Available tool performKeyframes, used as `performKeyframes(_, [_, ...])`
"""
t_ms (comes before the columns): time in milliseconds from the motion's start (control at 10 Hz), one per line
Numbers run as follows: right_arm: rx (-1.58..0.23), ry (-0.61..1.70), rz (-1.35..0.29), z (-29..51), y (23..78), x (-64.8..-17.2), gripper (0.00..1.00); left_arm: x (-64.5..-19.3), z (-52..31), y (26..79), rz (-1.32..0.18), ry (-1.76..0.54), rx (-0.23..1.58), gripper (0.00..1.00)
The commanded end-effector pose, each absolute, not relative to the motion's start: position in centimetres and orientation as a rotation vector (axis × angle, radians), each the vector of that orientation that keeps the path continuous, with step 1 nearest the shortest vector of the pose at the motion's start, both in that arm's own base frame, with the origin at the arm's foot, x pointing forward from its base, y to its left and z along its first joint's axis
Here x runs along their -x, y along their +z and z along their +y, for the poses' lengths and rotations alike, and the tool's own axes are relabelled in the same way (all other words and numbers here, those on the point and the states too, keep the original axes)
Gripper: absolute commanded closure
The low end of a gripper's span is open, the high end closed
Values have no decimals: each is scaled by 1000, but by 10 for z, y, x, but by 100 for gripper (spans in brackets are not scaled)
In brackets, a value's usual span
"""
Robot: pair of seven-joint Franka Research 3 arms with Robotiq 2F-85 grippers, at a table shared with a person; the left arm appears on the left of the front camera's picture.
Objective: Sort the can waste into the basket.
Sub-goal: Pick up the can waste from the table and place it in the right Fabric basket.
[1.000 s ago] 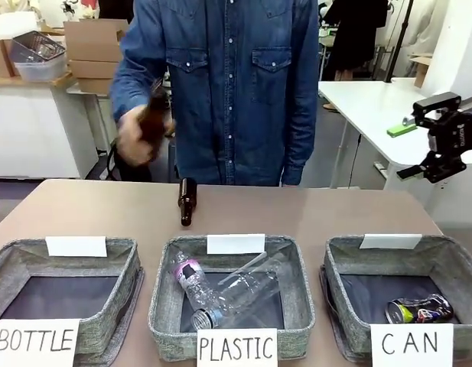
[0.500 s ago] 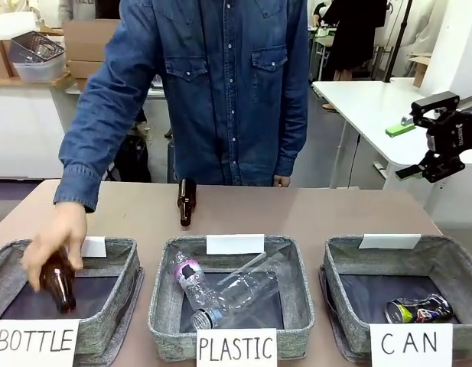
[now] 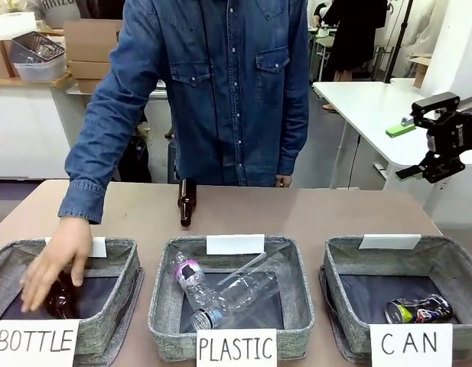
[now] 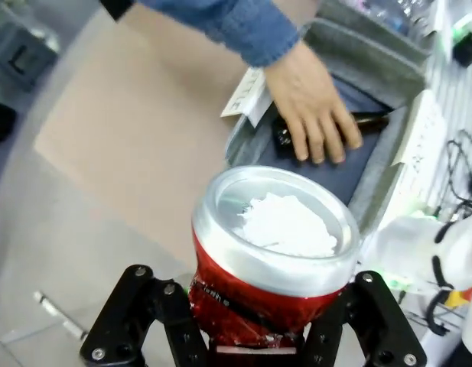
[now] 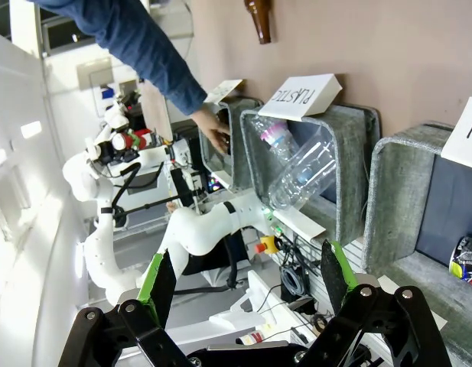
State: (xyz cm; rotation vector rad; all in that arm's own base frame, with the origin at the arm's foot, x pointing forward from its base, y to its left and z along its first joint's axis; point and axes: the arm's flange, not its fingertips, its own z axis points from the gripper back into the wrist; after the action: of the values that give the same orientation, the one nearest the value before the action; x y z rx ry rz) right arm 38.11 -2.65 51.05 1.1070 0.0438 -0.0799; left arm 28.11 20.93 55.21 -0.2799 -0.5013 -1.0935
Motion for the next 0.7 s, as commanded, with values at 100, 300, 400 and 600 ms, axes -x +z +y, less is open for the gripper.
performKeyframes(100, [-1110,-62,39,-28,511,-381,0,-261,225,547,-541,-1092,298,100])
performKeyframes(300, [-1110,-62,39,-28,511,-381,0,-273,187,548,-536,-1153,332,100])
performKeyframes(400, [-1110,-62,39,-28,511,-381,0,-281,164,555,-513,-1212,366,100])
performKeyframes(600, [-1042,-83,-61,-59,552,-367,0,-288,62,569,-435,-1460,361,100])
